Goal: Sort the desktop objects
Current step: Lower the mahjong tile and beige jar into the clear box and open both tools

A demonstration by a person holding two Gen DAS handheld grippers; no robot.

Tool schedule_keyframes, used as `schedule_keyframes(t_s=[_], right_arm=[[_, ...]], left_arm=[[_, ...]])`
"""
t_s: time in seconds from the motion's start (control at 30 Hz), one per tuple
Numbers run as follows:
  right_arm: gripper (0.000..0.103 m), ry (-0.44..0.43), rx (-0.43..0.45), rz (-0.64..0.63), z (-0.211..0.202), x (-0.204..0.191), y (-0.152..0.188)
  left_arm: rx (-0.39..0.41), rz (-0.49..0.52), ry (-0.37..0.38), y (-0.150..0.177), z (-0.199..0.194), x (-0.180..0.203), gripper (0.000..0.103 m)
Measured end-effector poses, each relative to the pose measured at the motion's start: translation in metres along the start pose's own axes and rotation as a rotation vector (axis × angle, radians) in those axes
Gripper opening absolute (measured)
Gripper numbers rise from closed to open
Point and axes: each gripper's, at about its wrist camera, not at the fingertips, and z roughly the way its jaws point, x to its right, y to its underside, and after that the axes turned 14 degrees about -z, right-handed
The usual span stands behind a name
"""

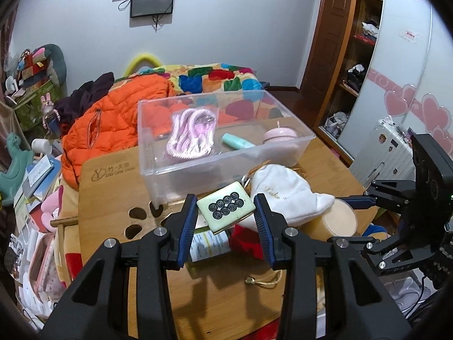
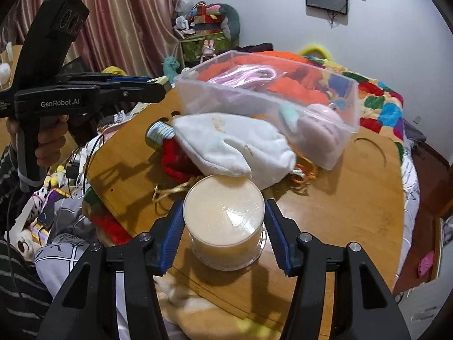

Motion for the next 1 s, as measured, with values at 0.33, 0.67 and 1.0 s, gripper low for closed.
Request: schedule_keyframes(t_s=[0.33,0.67,1.0], right_arm=[[0.052,0.089,0.045,0.023,-0.034,0.022,-0.005],[0.052,0.140,0.150,0.095,-0.049,0.058,-0.038],[0.052,0.098,0.266,0.174,-0.032,0.072,-0.074]], left_arm=[[0.037,-0.008,0.035,-0.012,-0.005,0.009,0.040],[0.079,-0.019,0.030,-0.031,-0.003,0.007,0.040],[0.112,-0.079,-0.005,-0.057,0.005,-0.022,0.040]])
